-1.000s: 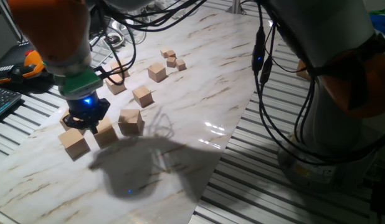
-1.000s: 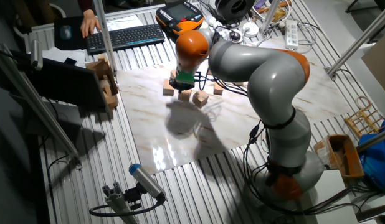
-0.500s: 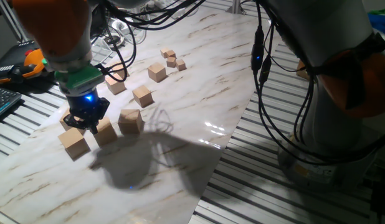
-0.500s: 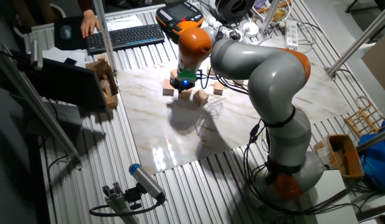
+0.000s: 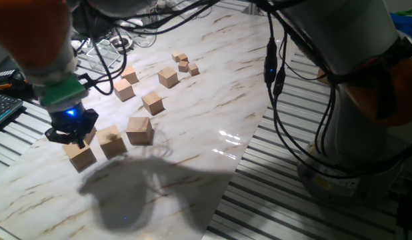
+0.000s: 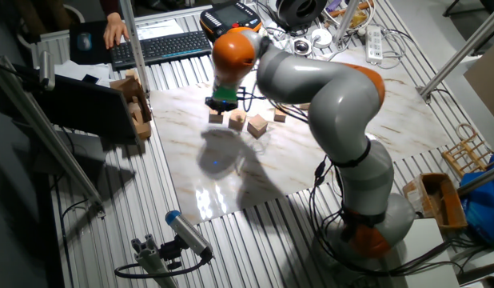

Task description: Stack the blocks into a cross shape

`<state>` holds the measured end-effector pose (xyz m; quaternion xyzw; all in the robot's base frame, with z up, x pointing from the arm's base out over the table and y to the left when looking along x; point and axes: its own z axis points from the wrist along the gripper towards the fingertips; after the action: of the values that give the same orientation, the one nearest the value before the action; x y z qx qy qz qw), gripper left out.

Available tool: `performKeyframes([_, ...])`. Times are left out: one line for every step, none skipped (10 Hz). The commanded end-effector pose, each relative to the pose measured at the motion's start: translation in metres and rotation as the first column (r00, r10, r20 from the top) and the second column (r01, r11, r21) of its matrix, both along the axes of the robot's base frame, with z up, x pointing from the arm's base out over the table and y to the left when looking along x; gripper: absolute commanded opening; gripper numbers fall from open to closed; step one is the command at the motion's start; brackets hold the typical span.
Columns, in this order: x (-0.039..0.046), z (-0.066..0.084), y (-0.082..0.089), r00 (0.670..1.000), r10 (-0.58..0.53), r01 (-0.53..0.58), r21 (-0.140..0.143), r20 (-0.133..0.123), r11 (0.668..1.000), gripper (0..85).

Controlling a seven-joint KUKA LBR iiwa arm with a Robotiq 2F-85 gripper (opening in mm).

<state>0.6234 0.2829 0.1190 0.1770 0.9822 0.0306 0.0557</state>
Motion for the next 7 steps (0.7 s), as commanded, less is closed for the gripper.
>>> performKeyframes([0.0037,-0.0029,0.0004,1.0,0.014,-0.014,-0.019,0.012,1.0,0.0])
performKeyframes([0.0057,-0.0044,-0.0013,1.0,0.026,-0.026,-0.029,0.017,0.999,0.0])
performKeyframes([0.0068,-0.0034,-0.0043,0.998,0.055,-0.055,0.0,0.014,0.999,0.0])
performKeyframes([0.0073,-0.0026,-0.0029,1.0,0.015,-0.015,-0.018,0.012,1.0,34.0])
performKeyframes([0.0071,-0.0039,-0.0006,0.999,-0.035,0.038,-0.074,0.039,0.997,85.0])
performKeyframes([0.0079,-0.0063,0.0011,0.996,-0.074,0.077,-0.059,0.041,0.995,85.0])
performKeyframes([0.0089,-0.008,0.001,0.996,-0.079,0.081,-0.057,0.035,0.995,85.0])
